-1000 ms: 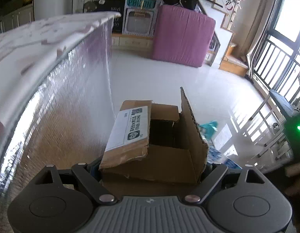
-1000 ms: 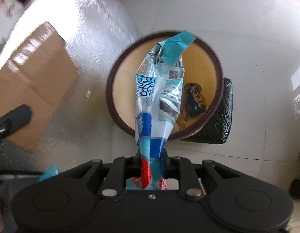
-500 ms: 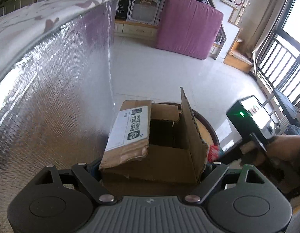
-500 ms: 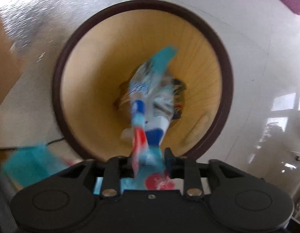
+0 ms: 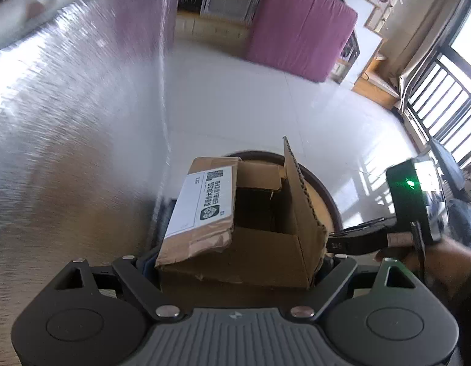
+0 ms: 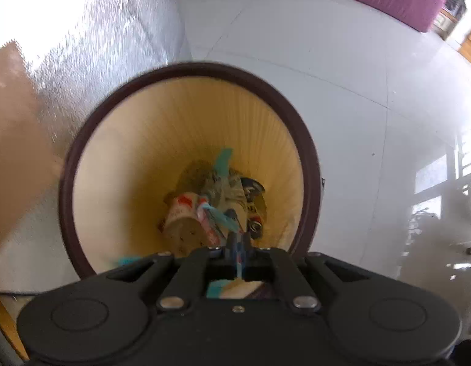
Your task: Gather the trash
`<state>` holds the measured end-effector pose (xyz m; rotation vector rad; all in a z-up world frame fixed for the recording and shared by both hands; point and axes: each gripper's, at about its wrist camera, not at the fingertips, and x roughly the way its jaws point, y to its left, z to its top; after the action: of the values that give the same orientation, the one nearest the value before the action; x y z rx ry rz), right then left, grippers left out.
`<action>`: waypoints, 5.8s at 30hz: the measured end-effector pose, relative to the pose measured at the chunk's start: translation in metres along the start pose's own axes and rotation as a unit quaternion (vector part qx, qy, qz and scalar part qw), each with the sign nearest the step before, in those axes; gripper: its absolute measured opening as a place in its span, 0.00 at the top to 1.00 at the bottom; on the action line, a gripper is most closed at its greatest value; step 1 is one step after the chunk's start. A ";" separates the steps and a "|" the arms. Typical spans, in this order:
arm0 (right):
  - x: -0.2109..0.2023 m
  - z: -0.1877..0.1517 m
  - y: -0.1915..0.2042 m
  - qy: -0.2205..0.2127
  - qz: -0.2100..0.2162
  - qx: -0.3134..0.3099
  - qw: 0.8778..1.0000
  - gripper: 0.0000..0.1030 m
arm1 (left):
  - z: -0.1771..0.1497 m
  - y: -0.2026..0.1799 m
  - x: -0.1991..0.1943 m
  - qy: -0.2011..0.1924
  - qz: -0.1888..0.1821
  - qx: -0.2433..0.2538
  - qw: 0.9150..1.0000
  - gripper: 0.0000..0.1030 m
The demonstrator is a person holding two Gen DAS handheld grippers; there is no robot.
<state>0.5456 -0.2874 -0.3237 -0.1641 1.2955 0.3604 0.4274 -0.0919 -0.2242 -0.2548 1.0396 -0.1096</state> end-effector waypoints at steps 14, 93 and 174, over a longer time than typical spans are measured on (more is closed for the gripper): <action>-0.037 -0.029 -0.030 -0.031 0.038 0.055 0.997 0.82 | 0.013 0.003 0.086 0.091 -0.054 -0.113 0.988 0.04; -0.337 -0.230 0.135 -0.321 -0.096 0.139 0.932 0.00 | -0.088 0.028 -0.253 -0.171 0.010 0.135 0.976 0.00; -0.337 -0.305 0.184 -0.334 -0.139 0.136 0.922 0.00 | -0.161 0.042 -0.280 -0.201 0.029 0.135 0.970 0.00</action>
<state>0.1274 -0.2699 -0.0680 0.0163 0.6185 -0.0215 0.1459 -0.0181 -0.0781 0.0054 0.6179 -0.1382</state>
